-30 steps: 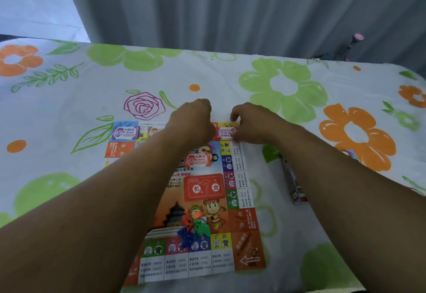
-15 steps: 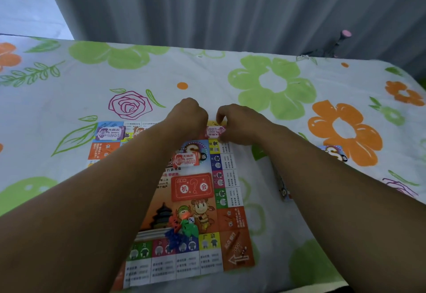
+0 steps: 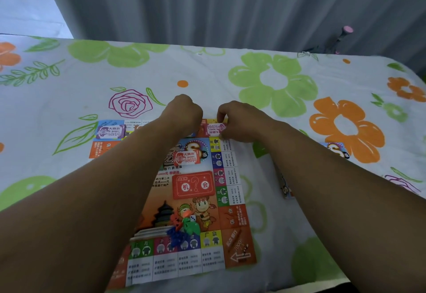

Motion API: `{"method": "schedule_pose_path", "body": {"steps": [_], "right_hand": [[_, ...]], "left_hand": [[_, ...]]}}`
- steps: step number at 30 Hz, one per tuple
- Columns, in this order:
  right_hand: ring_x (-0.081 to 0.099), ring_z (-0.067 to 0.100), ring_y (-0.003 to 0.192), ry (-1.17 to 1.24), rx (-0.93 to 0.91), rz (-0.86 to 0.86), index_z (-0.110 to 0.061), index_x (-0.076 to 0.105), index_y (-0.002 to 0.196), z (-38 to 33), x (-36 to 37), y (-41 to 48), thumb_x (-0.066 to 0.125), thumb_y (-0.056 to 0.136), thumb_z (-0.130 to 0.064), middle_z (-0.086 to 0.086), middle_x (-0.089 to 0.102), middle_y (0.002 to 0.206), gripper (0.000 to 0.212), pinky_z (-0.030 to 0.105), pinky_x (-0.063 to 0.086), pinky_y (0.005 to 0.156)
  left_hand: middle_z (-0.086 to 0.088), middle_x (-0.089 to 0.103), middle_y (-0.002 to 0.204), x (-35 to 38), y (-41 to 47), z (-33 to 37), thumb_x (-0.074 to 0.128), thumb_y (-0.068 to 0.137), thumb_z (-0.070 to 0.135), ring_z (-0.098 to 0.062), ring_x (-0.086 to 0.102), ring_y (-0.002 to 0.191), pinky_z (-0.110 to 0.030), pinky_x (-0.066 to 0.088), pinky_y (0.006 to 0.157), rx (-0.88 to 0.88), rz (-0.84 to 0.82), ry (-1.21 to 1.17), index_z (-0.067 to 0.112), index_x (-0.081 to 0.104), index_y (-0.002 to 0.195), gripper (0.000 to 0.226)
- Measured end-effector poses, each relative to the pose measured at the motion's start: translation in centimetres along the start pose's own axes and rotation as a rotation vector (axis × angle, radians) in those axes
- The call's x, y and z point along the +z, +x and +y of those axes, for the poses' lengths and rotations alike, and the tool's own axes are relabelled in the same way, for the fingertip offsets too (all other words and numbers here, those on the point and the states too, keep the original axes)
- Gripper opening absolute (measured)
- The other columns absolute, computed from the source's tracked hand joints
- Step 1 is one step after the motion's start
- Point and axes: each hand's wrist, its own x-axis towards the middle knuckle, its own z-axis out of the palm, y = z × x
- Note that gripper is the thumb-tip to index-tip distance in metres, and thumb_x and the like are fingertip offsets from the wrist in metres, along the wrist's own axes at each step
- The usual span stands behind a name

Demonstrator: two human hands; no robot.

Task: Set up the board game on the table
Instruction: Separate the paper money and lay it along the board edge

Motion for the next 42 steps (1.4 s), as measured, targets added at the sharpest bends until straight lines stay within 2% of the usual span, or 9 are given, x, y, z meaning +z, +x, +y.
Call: {"method": "schedule_pose_path", "body": {"steps": [3,5,7,8,10,12,17,25,42], "right_hand": [[0.060,0.021,0.096,0.001,0.000,-0.002,-0.022,0.061,0.108,0.0,-0.1,0.0,0.077,0.082,-0.026,-0.001,0.062,0.110,0.030,0.043,0.054,0.086],[0.061,0.021,0.096,-0.002,0.001,-0.002,-0.022,0.061,0.107,0.0,-0.1,0.0,0.077,0.082,-0.027,0.000,0.062,0.109,0.030,0.043,0.054,0.085],[0.061,0.021,0.096,-0.010,0.004,-0.001,-0.023,0.061,0.106,-0.1,-0.1,0.0,0.077,0.083,-0.028,0.000,0.063,0.109,0.029,0.043,0.055,0.085],[0.061,0.021,0.096,-0.015,0.004,0.001,-0.023,0.061,0.106,-0.1,0.0,0.0,0.077,0.083,-0.029,0.000,0.063,0.109,0.029,0.043,0.055,0.085],[0.061,0.021,0.096,-0.026,-0.001,0.007,-0.022,0.061,0.106,-0.2,0.0,-0.1,0.077,0.082,-0.029,0.001,0.063,0.110,0.029,0.043,0.054,0.086],[0.061,0.022,0.096,-0.033,-0.006,0.012,-0.021,0.062,0.107,-0.2,-0.1,-0.1,0.076,0.083,-0.027,0.001,0.062,0.110,0.028,0.043,0.054,0.086],[0.060,0.022,0.097,-0.028,-0.012,0.017,-0.020,0.062,0.110,-0.2,-0.1,-0.2,0.075,0.084,-0.025,0.000,0.059,0.111,0.029,0.043,0.053,0.086],[0.060,0.021,0.094,-0.003,-0.020,0.021,-0.020,0.062,0.108,0.1,0.0,-0.3,0.076,0.083,-0.026,-0.003,0.060,0.104,0.030,0.043,0.054,0.086],[0.061,0.022,0.093,-0.032,-0.040,0.036,-0.021,0.062,0.110,0.2,0.0,-0.5,0.071,0.085,-0.028,-0.002,0.060,0.103,0.027,0.040,0.054,0.082]], "left_hand": [[-0.001,0.048,0.070,-0.2,0.3,0.0,0.048,0.093,0.004,-0.027,0.055,0.081,-0.042,0.054,0.082,0.030,0.027,-0.022,0.015,0.044,0.065,0.030],[-0.004,0.052,0.073,-0.6,0.0,0.0,0.049,0.092,0.003,-0.030,0.056,0.088,-0.047,0.055,0.090,0.042,0.027,-0.019,0.015,0.046,0.067,0.028],[-0.012,0.061,0.092,-0.6,-0.3,-0.1,0.053,0.091,0.003,-0.031,0.060,0.095,-0.051,0.055,0.091,0.075,0.019,-0.024,0.011,0.053,0.082,0.012],[-0.013,0.064,0.107,-0.5,-0.4,-0.2,0.055,0.090,0.004,-0.031,0.062,0.101,-0.050,0.055,0.091,0.097,0.003,0.008,0.008,0.057,0.099,0.010],[-0.008,0.063,0.124,0.2,-0.5,-0.6,0.064,0.086,0.005,-0.029,0.061,0.110,-0.041,0.055,0.088,0.184,-0.055,0.151,0.010,0.048,0.133,0.050],[-0.005,0.062,0.128,1.1,-0.6,-0.9,0.073,0.081,0.011,-0.027,0.059,0.114,-0.037,0.054,0.085,0.284,-0.086,0.319,0.017,0.041,0.143,0.070],[-0.006,0.061,0.125,2.7,-0.4,-1.7,0.073,0.083,0.018,-0.028,0.054,0.116,-0.043,0.052,0.089,0.370,-0.046,0.489,0.021,0.043,0.138,0.063],[-0.005,0.062,0.123,3.0,0.0,-2.1,0.069,0.087,0.015,-0.027,0.054,0.114,-0.039,0.050,0.083,0.403,0.023,0.483,0.020,0.043,0.137,0.057],[-0.004,0.061,0.126,2.8,-0.4,-1.5,0.069,0.089,0.016,-0.024,0.048,0.122,-0.040,0.047,0.091,0.404,0.007,0.498,0.016,0.045,0.137,0.054]]}}
